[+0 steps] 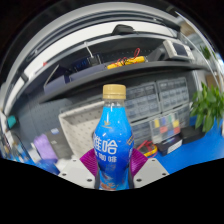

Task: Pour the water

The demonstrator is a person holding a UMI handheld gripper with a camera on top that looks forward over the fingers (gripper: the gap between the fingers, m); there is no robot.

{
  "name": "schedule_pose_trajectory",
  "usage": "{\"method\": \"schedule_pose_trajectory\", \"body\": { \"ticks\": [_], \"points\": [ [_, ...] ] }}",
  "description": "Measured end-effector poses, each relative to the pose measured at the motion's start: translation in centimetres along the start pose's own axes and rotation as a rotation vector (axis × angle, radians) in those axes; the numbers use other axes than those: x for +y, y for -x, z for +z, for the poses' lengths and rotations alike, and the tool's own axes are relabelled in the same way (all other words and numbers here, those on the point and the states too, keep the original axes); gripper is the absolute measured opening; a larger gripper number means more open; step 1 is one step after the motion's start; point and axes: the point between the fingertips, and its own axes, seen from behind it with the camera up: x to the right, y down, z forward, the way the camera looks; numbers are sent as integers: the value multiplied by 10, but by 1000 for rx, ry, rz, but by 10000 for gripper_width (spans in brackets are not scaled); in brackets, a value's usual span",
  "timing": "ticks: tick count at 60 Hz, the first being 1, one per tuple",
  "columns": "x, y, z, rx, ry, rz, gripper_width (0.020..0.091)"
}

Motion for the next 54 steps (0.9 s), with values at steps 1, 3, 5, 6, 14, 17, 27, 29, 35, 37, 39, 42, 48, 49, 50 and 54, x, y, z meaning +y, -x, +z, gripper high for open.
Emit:
{"method": "schedule_pose_trajectory", "body": {
  "ticks": [1, 3, 5, 6, 14, 17, 27, 29, 35, 37, 39, 42, 48, 49, 50, 54],
  "points": [
    [3, -8, 0, 12, 3, -29, 388],
    [8, -23, 1, 29, 10, -80, 390],
    [15, -37, 3, 40, 17, -119, 388],
    [26, -48, 9, 36, -6, -135, 388],
    [62, -92, 13, 66, 82, -204, 387],
    [80, -108, 21, 69, 82, -218, 387],
    [112, -136, 28, 80, 110, -249, 386],
    [121, -140, 30, 85, 121, -244, 387],
    [127, -146, 32, 78, 103, -227, 407],
    [126, -146, 33, 80, 79, -220, 400],
    [126, -144, 33, 74, 73, -228, 400],
    [127, -143, 31, 70, 69, -249, 408],
    [128, -142, 27, 80, 63, -259, 485],
    [128, -142, 27, 82, 63, -261, 491],
    [128, -142, 26, 85, 66, -262, 502],
    [131, -142, 22, 104, 84, -277, 556]
  ]
}}
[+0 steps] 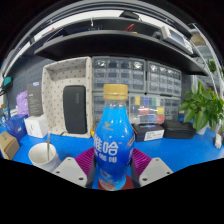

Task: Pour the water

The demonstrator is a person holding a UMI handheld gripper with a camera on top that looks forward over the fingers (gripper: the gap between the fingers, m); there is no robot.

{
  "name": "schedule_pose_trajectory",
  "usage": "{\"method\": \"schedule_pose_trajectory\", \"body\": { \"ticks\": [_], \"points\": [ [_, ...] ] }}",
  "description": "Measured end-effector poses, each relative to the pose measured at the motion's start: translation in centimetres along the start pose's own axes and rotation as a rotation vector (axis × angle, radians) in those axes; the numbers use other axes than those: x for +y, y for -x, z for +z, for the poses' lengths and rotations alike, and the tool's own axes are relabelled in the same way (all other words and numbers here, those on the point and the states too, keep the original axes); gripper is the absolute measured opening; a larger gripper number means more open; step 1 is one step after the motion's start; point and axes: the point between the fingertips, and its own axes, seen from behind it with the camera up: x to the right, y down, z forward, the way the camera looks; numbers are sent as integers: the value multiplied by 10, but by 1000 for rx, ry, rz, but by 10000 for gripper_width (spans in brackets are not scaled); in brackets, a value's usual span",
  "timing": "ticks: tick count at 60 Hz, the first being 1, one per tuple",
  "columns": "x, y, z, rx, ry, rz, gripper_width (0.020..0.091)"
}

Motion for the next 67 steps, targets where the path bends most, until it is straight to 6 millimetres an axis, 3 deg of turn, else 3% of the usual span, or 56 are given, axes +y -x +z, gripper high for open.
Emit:
{"method": "schedule_pose_trajectory", "body": {
  "ticks": [1, 4, 12, 25, 35, 43, 51, 59, 67],
  "points": [
    [1, 0, -1, 4, 8, 1, 614],
    [3, 2, -5, 9, 18, 12, 657],
    [15, 5, -31, 32, 58, 8, 657],
    [40, 16, -115, 56, 172, -3, 656],
    [-5, 37, -166, 56, 134, 0, 657],
    [-50, 59, -193, 34, 72, 10, 657],
    [-76, 76, -214, 11, 34, 10, 659],
    [-88, 83, -227, 14, 12, 19, 657],
    [-83, 81, -232, 25, 24, 28, 657]
  ]
}}
